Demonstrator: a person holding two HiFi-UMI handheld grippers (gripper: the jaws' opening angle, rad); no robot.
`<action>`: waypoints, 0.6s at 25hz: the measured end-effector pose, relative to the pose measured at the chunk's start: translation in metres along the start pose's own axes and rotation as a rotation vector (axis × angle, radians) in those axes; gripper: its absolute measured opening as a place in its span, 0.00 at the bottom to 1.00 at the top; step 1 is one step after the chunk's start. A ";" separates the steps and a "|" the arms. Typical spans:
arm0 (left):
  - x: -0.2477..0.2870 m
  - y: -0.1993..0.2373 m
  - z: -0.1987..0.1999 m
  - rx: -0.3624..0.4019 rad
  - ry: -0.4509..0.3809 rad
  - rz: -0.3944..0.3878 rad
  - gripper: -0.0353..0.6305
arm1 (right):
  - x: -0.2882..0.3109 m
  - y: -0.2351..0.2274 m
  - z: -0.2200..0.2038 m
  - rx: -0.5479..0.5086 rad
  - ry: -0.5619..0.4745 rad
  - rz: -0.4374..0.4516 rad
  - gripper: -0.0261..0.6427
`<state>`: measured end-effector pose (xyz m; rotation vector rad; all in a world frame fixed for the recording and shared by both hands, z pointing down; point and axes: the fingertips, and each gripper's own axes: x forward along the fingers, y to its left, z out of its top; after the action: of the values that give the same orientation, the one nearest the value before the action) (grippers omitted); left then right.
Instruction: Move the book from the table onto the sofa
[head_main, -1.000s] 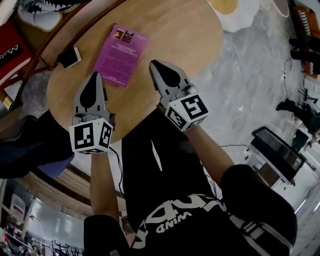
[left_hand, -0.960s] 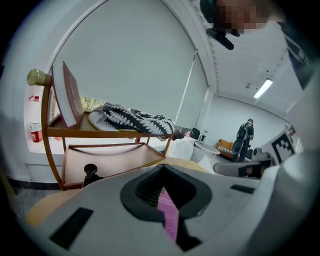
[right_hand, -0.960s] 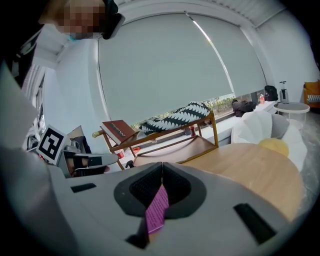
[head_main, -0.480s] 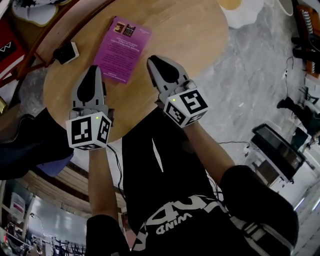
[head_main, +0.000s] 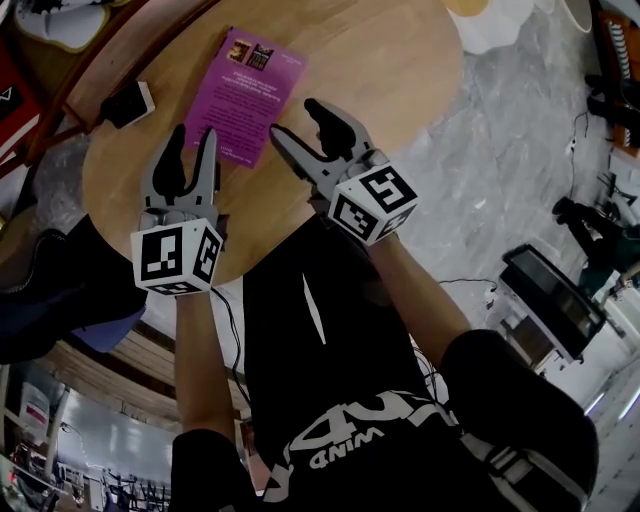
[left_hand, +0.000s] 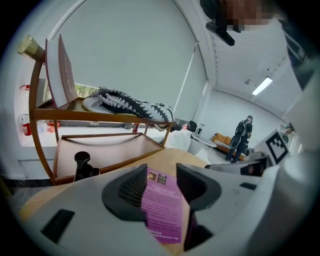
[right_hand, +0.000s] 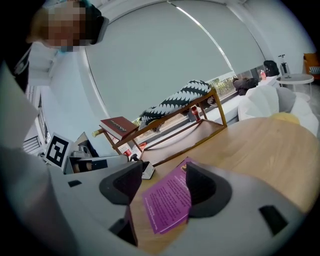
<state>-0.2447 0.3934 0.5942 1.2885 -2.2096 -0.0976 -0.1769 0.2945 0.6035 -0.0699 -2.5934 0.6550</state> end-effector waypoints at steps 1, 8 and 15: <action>0.001 -0.001 -0.001 -0.002 0.000 -0.010 0.35 | 0.000 0.000 -0.001 0.002 0.004 0.002 0.42; 0.007 -0.003 -0.001 -0.004 0.017 -0.041 0.42 | 0.003 -0.004 -0.011 0.036 0.050 -0.009 0.42; 0.016 0.006 -0.014 0.008 0.076 -0.044 0.42 | 0.011 -0.016 -0.031 0.067 0.106 -0.037 0.42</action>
<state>-0.2481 0.3868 0.6154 1.3234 -2.1204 -0.0556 -0.1716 0.2957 0.6395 -0.0344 -2.4639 0.7047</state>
